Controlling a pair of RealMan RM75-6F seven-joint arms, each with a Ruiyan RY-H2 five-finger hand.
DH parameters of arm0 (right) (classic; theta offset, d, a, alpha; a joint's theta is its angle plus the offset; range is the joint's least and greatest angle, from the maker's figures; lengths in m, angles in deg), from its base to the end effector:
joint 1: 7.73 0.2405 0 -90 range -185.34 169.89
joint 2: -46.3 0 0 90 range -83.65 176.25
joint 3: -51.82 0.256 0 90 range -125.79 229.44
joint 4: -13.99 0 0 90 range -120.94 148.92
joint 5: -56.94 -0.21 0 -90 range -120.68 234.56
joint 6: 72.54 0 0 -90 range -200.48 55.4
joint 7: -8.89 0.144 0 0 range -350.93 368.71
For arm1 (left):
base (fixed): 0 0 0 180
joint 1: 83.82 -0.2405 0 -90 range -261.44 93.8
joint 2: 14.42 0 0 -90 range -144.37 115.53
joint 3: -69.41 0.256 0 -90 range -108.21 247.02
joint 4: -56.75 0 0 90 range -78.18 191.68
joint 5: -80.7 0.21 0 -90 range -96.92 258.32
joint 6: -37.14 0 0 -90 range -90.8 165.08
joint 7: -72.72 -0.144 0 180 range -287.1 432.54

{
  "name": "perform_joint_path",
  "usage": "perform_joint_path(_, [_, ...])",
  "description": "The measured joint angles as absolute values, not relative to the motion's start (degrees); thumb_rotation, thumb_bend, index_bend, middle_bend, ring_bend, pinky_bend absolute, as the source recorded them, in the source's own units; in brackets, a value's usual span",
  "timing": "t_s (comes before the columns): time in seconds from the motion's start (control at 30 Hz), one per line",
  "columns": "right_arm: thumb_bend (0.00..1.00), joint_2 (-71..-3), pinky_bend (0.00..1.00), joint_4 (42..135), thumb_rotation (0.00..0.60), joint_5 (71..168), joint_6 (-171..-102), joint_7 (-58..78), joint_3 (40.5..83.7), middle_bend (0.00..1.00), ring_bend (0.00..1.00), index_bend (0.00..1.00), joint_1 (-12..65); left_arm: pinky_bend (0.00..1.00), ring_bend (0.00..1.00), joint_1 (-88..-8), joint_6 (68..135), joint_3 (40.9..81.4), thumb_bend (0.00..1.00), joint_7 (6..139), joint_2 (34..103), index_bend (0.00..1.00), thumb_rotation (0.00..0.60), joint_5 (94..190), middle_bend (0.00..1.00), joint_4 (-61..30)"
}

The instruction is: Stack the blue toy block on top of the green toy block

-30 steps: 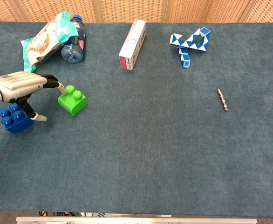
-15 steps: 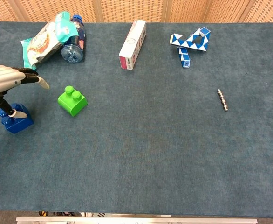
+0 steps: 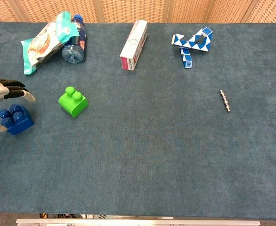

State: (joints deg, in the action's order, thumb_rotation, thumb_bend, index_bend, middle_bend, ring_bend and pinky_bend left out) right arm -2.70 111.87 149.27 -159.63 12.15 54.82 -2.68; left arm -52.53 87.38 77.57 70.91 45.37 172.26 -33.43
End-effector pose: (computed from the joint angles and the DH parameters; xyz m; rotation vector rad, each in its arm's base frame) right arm -0.2871 -0.1807 0.2292 1.4994 -0.7421 0.9053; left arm -0.2868 0.2523 0.0953 -2.1579 -0.8658 -0.4558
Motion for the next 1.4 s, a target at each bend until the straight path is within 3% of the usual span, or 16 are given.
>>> perform_joint_path(1.07, [0.16,-1.8,0.36,118.2,0.600,149.0,-158.7,4.1,54.9,0.29,0.28,0.25,-2.3,0.13,0.08,-51.9,97.5,85.0,0.16,89.8,54.1,0.19,0.600,187.7,0.18,-7.9])
perform_joint_path(1.4, [0.16,-1.4,0.36,119.9,0.600,149.0,-158.8,2.2,55.0,0.29,0.28,0.25,-2.4,0.13,0.12,-52.6,101.2,85.4,0.16,94.4,58.1,0.26,0.600,188.2,0.22,0.2])
